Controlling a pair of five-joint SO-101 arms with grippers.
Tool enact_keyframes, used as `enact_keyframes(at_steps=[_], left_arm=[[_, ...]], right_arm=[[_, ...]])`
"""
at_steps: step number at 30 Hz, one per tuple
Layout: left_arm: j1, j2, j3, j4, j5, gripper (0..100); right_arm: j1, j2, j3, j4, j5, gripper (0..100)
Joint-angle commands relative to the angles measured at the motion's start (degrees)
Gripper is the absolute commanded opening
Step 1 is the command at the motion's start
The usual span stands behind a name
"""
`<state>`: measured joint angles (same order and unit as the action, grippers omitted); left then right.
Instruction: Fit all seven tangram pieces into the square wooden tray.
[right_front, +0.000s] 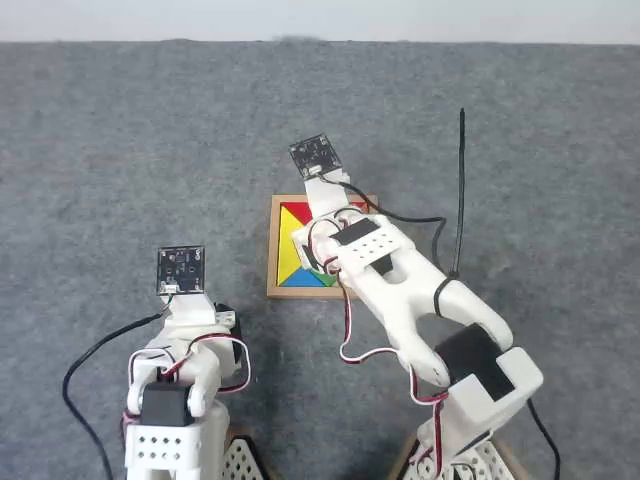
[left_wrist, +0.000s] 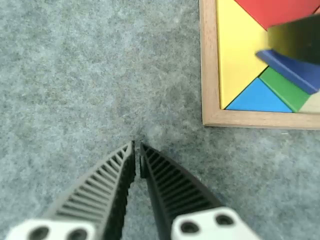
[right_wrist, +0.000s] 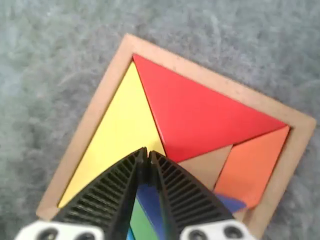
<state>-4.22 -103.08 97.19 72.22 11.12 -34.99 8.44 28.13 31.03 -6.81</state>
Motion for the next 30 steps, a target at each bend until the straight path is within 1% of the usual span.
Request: enact_keyframes(at_steps=[1,4,14,16,22,26,30], left_arm=[[-0.4,-1.1,-0.7,0.1,-0.6,1],[-0.4,-1.1,-0.7,0.1,-0.6,1],[-0.4,-1.1,-0.7,0.1,-0.6,1],[-0.4,-1.1,-0.7,0.1,-0.6,1],[-0.4,-1.1,-0.7,0.1,-0.6,1],[-0.4,-1.1,-0.7,0.1,-0.6,1],[-0.4,-1.1,-0.7,0.1,-0.6,1]], right_arm=[[-0.2,-1.8,1.0,2.6,1.0,0.6],[-0.4,-4.3,4.1,3.0,1.0,0.6],[0.0,-21.2,18.8,2.6,1.1,0.6],[0.6,-23.3,20.1,2.6,1.1,0.6],[5.1,-26.2,20.1,2.5,1.1,0.6],[5.4,-30.8,21.5,3.7,1.0,0.6],[5.0,-37.2,27.8,4.3,1.0,0.6]])
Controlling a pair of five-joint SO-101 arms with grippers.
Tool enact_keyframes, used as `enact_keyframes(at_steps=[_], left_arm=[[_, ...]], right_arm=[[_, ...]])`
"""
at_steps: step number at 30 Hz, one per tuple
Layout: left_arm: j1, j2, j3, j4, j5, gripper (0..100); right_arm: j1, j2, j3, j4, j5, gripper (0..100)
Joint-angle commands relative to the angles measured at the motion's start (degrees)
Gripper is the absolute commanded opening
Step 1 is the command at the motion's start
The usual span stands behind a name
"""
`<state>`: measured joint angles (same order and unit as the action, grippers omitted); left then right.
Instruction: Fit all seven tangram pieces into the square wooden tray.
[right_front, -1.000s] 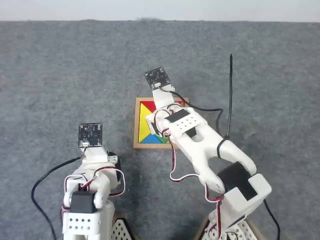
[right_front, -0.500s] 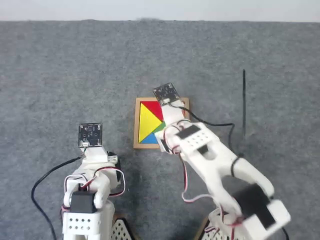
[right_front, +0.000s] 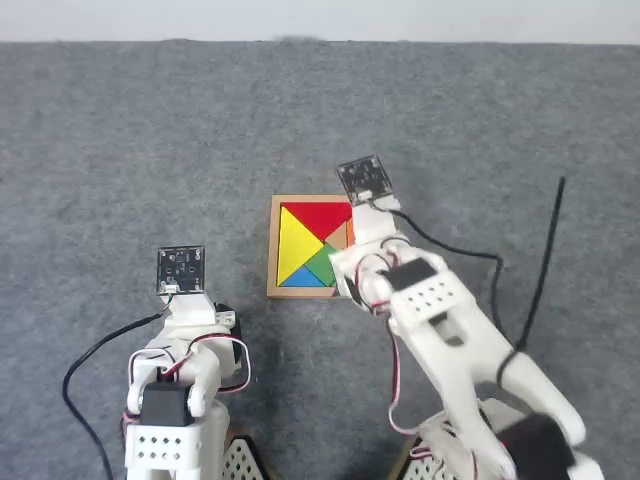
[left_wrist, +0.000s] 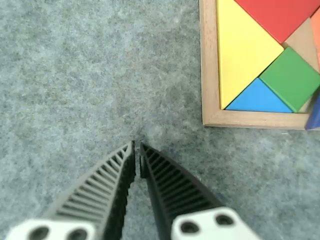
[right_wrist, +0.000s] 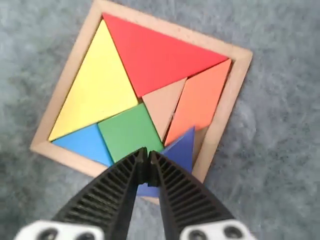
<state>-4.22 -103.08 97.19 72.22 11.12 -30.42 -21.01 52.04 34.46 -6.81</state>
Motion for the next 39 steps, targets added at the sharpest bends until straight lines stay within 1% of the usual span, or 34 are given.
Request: enact_keyframes(at_steps=[1,5,9,11,24,31,39], left_arm=[[-0.4,-1.1,-0.7,0.1,-0.6,1],[-0.4,-1.1,-0.7,0.1,-0.6,1],[-0.4,-1.1,-0.7,0.1,-0.6,1],[-0.4,-1.1,-0.7,0.1,-0.6,1],[-0.4,-1.1,-0.7,0.1,-0.6,1],[-0.4,-1.1,-0.7,0.1,-0.6,1],[-0.4,-1.1,-0.7,0.1,-0.6,1]], right_arm=[[0.4,-8.9,5.7,0.8,1.0,0.6],[1.5,-12.6,12.2,1.0,1.1,0.6],[2.3,-15.4,13.3,4.5,1.1,0.6],[2.2,-15.8,13.5,4.2,1.1,0.6],[2.2,-15.8,13.5,0.7,1.1,0.6],[2.0,-15.7,13.5,0.7,1.1,0.6],[2.0,-9.6,13.0,-1.3,0.9,0.6]])
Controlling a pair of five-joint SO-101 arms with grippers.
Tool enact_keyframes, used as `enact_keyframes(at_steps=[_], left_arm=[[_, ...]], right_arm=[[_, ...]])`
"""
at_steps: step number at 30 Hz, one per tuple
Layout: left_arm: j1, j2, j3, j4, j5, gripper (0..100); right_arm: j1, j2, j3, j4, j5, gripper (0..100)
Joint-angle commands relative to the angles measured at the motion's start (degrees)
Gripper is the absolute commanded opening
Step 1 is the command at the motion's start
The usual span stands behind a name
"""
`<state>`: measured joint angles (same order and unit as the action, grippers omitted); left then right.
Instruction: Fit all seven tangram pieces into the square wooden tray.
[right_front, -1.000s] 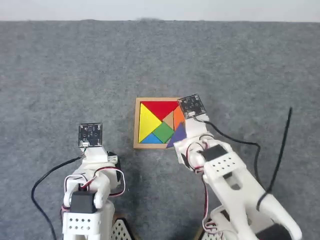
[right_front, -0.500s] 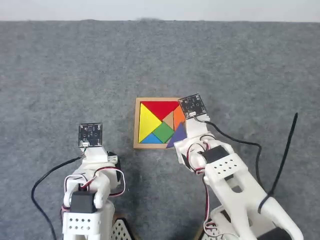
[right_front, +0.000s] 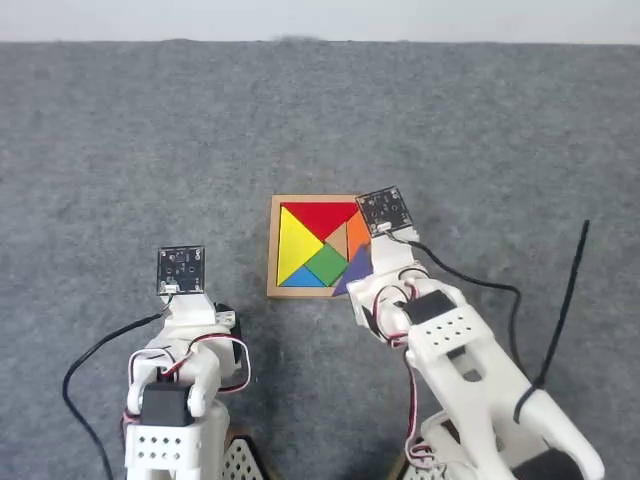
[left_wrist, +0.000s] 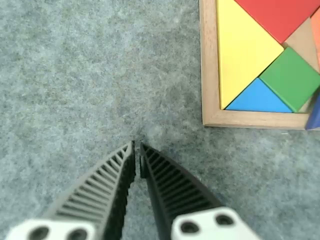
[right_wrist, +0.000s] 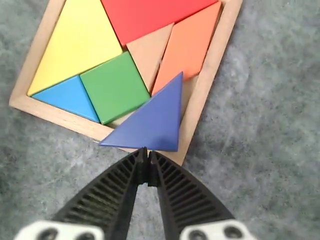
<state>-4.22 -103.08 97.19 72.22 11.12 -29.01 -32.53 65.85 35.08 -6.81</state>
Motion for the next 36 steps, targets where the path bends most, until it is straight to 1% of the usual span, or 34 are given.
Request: enact_keyframes(at_steps=[1,13,23,28,36], left_arm=[[-0.4,-1.1,-0.7,0.1,-0.6,1],[-0.4,-1.1,-0.7,0.1,-0.6,1],[-0.4,-1.1,-0.7,0.1,-0.6,1],[-0.4,-1.1,-0.7,0.1,-0.6,1],[-0.4,-1.1,-0.7,0.1,-0.6,1]], right_arm=[[0.5,2.6,-1.3,-1.9,0.8,0.6],[0.6,7.2,-4.0,-3.6,0.6,0.6],[0.7,7.7,-4.2,-5.2,0.5,0.6],[0.8,7.8,-5.1,-4.8,-1.8,0.6],[0.8,7.8,-6.2,-5.2,-2.2,0.6]])
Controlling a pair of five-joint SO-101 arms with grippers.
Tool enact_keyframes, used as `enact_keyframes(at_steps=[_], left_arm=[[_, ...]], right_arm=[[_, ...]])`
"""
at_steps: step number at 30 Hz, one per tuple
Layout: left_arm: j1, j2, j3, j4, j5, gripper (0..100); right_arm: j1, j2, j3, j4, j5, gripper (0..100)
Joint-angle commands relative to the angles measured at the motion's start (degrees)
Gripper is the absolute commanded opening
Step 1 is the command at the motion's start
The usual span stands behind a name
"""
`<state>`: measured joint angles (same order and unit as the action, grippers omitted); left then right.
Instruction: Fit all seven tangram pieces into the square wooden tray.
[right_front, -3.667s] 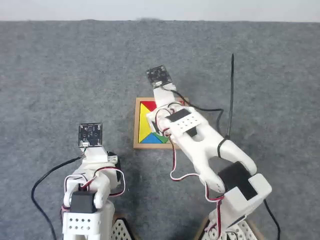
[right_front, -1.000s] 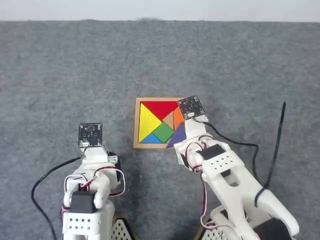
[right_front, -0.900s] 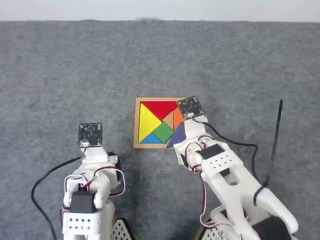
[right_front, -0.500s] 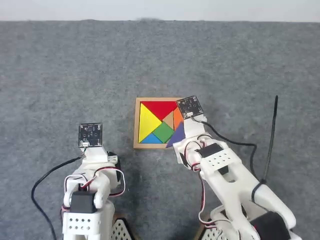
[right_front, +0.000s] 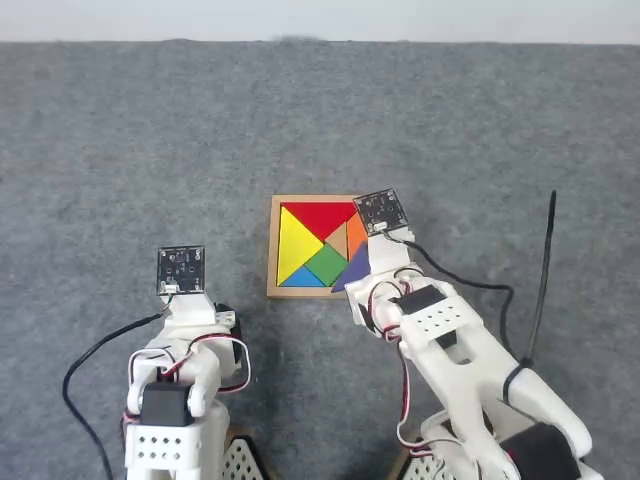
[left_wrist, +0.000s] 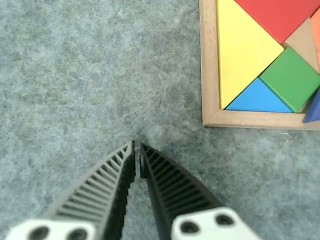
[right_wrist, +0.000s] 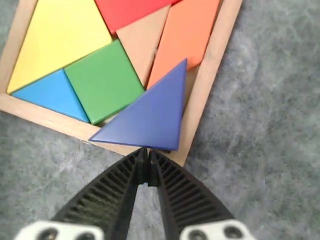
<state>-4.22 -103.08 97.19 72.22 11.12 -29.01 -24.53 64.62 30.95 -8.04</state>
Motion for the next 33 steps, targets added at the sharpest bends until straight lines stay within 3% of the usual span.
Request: enact_keyframes(at_steps=[1,19,33], left_arm=[[-0.4,-1.1,-0.7,0.1,-0.6,1],[-0.4,-1.1,-0.7,0.1,-0.6,1],[-0.4,-1.1,-0.7,0.1,-0.6,1]], right_arm=[[0.8,-0.2,-5.4,-1.1,-1.0,0.6],[0.6,0.0,-6.2,2.6,-1.0,0.6],[0.6,9.1,-12.6,1.8,-1.0,0.6]])
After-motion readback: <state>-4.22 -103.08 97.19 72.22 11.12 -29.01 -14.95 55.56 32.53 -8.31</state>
